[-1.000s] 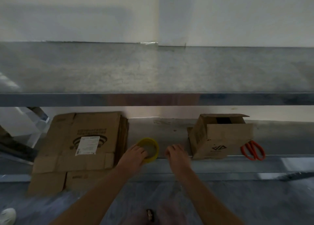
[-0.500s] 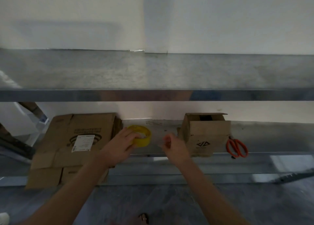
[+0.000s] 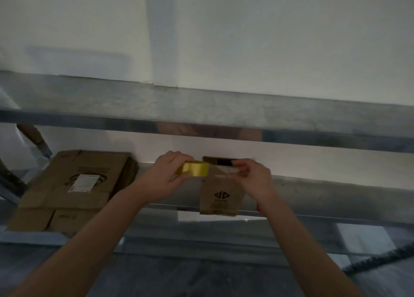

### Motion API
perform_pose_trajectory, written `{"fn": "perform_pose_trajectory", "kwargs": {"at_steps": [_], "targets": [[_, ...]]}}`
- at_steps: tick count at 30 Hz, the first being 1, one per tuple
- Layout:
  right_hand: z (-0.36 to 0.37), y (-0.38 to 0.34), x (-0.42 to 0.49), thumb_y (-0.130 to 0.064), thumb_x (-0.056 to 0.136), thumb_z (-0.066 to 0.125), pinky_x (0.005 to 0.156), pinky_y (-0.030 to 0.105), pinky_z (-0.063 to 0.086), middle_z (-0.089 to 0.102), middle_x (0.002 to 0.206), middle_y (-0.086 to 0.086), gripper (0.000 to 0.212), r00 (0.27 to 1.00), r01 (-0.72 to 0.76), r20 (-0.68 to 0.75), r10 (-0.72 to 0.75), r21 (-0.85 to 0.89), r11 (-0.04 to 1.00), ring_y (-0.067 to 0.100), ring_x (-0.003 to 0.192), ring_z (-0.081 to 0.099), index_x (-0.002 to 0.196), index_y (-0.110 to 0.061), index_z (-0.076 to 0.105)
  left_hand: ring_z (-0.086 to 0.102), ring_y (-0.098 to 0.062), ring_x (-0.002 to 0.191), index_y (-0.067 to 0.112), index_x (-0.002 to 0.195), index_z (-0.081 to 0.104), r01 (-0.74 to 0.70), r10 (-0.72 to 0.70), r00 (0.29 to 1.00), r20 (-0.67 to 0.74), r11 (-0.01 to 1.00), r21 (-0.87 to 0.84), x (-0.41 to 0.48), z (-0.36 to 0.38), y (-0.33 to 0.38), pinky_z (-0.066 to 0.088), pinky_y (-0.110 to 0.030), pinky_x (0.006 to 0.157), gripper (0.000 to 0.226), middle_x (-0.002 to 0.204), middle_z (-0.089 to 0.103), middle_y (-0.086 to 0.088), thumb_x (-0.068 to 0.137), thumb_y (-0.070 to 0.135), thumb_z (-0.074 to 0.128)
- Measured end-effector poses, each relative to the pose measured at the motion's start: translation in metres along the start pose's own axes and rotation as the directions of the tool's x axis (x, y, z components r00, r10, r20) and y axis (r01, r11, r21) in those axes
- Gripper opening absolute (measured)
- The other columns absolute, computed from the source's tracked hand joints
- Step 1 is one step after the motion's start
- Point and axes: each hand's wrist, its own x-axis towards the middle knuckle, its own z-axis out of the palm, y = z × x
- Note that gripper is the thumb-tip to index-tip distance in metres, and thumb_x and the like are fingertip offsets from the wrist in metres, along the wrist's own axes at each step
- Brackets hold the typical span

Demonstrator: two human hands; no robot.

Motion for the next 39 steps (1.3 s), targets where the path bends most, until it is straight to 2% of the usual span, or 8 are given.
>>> {"fn": "perform_pose_trajectory", "kwargs": {"at_steps": [2,6,15,21,24,27,33,39], "targets": [[-0.022,0.005,0.009,-0.029,0.081,0.079,0.075,0.009,0.046,0.065,0.083,-0.022,0.016,0.999,-0.024,0.03,0.022,0.043,0.999,-0.003,0.083,0.063,0.089,-0.039,0.069,0.039,-0.007,0.11,0.038,0.128,0.041,-0.005,0.005,1.0,0.013,0.999,-0.035,0.016,0.0,0.013,0.036,-0.031,0.094,0.045,0.121,0.043,0.015,0.089,0.059,0.048],[-0.045,0.012,0.021,-0.02,0.08,0.081,0.074,0.023,0.056,0.075,0.083,-0.008,0.011,0.992,-0.108,0.092,0.085,0.286,0.952,0.011,0.087,0.07,0.08,-0.03,0.076,0.04,-0.004,0.112,0.042,0.127,0.044,0.015,-0.018,0.999,-0.047,0.999,-0.049,0.05,0.002,0.016,0.036,-0.029,0.094,0.04,0.126,0.048,0.014,0.089,0.05,0.055],[-0.037,0.037,0.039,-0.018,0.084,0.076,0.078,0.031,0.059,0.074,0.082,-0.003,0.009,0.986,-0.167,0.057,0.157,0.284,0.944,0.02,0.086,0.071,0.083,-0.026,0.073,0.044,-0.01,0.113,0.036,0.136,0.046,0.125,-0.126,0.992,0.004,0.981,-0.149,0.084,0.039,-0.009,0.036,-0.024,0.09,0.049,0.131,0.05,0.003,0.089,0.046,0.059],[-0.026,0.047,0.049,-0.02,0.084,0.077,0.077,0.032,0.06,0.07,0.081,0.002,0.013,0.979,-0.2,0.011,0.204,0.271,0.942,0.023,0.079,0.071,0.091,-0.023,0.067,0.05,-0.012,0.105,0.024,0.131,0.047,0.217,-0.21,0.976,0.055,0.948,-0.232,0.096,0.053,-0.019,0.041,-0.028,0.085,0.061,0.121,0.053,0.002,0.081,0.058,0.054],[-0.016,0.052,0.049,-0.014,0.088,0.073,0.076,0.031,0.06,0.068,0.085,0.008,0.014,0.968,-0.246,0.039,0.25,0.374,0.894,0.021,0.076,0.071,0.098,-0.016,0.063,0.054,-0.015,0.1,0.02,0.124,0.053,0.272,-0.265,0.962,0.063,0.929,-0.25,0.101,0.058,-0.022,0.047,-0.033,0.084,0.058,0.113,0.057,0.001,0.08,0.059,0.056],[-0.011,0.058,0.052,-0.006,0.09,0.068,0.083,0.042,0.059,0.063,0.085,0.011,0.014,0.96,-0.27,0.067,0.272,0.488,0.83,0.031,0.081,0.071,0.1,-0.012,0.059,0.058,-0.008,0.091,0.024,0.111,0.059,0.266,-0.254,0.964,0.079,0.915,-0.302,0.106,0.061,-0.021,0.045,-0.024,0.073,0.051,0.1,0.061,0.007,0.077,0.061,0.057],[-0.015,0.065,0.058,-0.005,0.094,0.061,0.065,0.022,0.056,0.064,0.088,0.008,0.028,0.955,-0.297,0.17,0.244,0.505,0.81,0.016,0.076,0.071,0.121,-0.011,0.058,0.061,0.005,0.072,0.039,0.084,0.062,0.236,-0.243,0.97,0.023,0.907,-0.348,0.105,0.056,-0.014,0.04,-0.008,0.059,0.025,0.075,0.065,0.023,0.076,0.062,0.062],[-0.02,0.071,0.06,-0.014,0.096,0.061,0.064,0.018,0.051,0.066,0.088,0.002,0.036,0.927,-0.33,0.297,0.23,0.35,0.876,0.008,0.075,0.063,0.132,-0.015,0.057,0.054,-0.002,0.095,0.037,0.119,0.054,0.258,-0.265,0.964,0.017,0.921,-0.291,0.093,0.055,-0.011,0.04,-0.017,0.076,0.05,0.105,0.056,0.014,0.077,0.062,0.058]]}}
